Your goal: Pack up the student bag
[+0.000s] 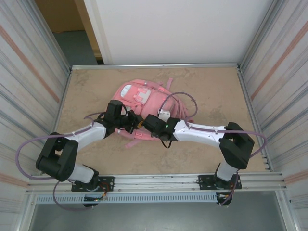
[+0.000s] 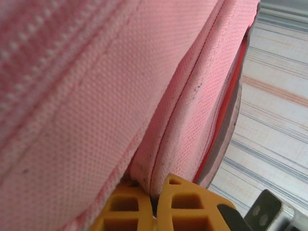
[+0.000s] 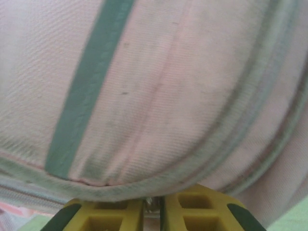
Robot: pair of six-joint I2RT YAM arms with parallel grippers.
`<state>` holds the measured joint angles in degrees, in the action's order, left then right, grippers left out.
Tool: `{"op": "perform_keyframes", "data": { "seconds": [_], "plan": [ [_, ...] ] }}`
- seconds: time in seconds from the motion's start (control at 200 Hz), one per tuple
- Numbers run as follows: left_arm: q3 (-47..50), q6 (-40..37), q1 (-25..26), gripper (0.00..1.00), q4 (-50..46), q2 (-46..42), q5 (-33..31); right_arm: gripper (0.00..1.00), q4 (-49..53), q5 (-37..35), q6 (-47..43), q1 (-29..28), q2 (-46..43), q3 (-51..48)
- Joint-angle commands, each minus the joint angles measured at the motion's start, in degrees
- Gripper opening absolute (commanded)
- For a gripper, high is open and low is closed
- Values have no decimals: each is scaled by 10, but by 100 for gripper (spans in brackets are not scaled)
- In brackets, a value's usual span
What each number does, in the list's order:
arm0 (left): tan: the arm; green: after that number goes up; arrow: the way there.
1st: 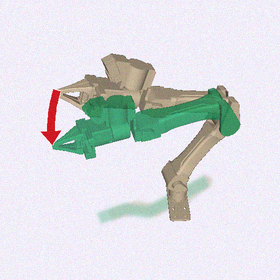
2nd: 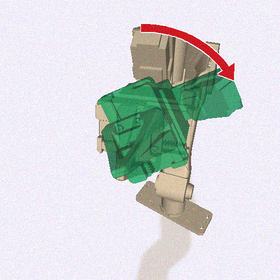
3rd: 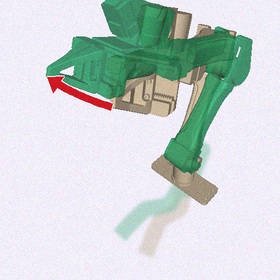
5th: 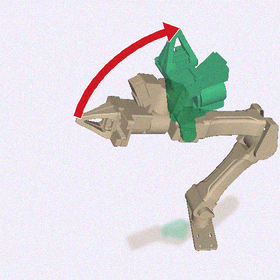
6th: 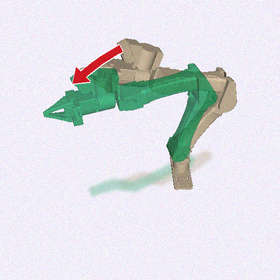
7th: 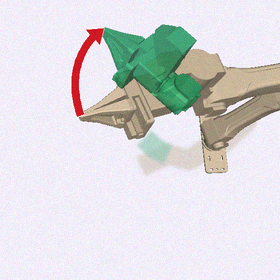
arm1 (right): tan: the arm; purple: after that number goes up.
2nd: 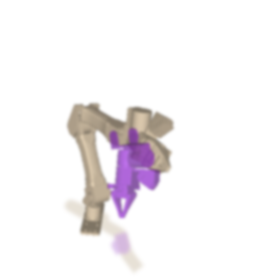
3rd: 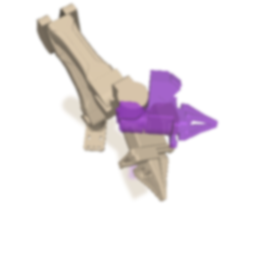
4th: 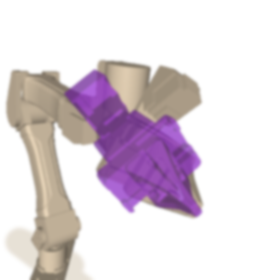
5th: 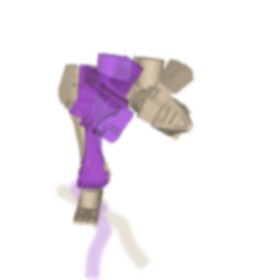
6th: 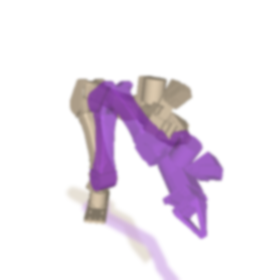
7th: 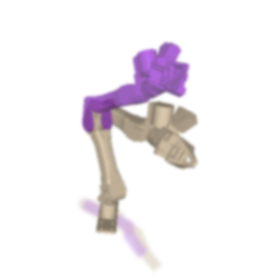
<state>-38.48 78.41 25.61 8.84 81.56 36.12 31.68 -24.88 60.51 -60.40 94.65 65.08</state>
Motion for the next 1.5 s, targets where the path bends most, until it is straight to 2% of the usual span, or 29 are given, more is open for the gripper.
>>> {"op": "perform_keyframes", "data": {
  "seconds": [0.0,0.05,0.16,0.215,0.316,0.436,0.516,0.611,0.772,0.862,0.932,1.082,1.138,1.198,1.273,1.388,1.498],
  "plan": [
    [-14,-20,2,0,2,-20,34,4,-41,-17,-96,11,-27,-9],
    [-17,-30,0,0,-10,-21,31,0,-46,-16,-127,10,-37,-12],
    [-24,-52,-14,0,-30,-16,32,0,-49,-7,-207,12,-63,-23],
    [-26,-61,-23,0,-36,-13,36,0,-48,26,-261,23,-73,-27],
    [-30,-96,-44,0,-55,-5,48,0,-16,132,-348,61,-79,-17],
    [-70,-183,-73,0,-141,3,59,0,62,193,-401,101,-71,6],
    [-107,-244,-89,0,-205,13,61,0,77,207,-436,116,-83,0],
    [-148,-296,-101,0,-262,31,62,0,90,258,-478,137,-92,-1],
    [-197,-341,-125,0,-287,86,91,0,88,314,-499,152,-88,8],
    [-233,-366,-130,7,-314,138,91,0,77,346,-507,143,-68,18],
    [-256,-366,-134,11,-305,178,103,0,79,343,-510,121,-47,42],
    [-298,-336,-151,30,-267,221,129,0,67,348,-495,93,3,98],
    [-292,-330,-164,35,-260,205,133,0,64,358,-487,89,21,118],
    [-266,-332,-179,40,-274,160,98,0,58,367,-478,86,36,132],
    [-227,-341,-192,42,-300,101,67,0,46,382,-470,82,48,141],
    [-158,-331,-181,43,-312,31,62,0,35,397,-460,76,63,152],
    [-83,-277,-159,44,-244,-21,57,0,27,401,-453,68,80,160]
  ]
}}
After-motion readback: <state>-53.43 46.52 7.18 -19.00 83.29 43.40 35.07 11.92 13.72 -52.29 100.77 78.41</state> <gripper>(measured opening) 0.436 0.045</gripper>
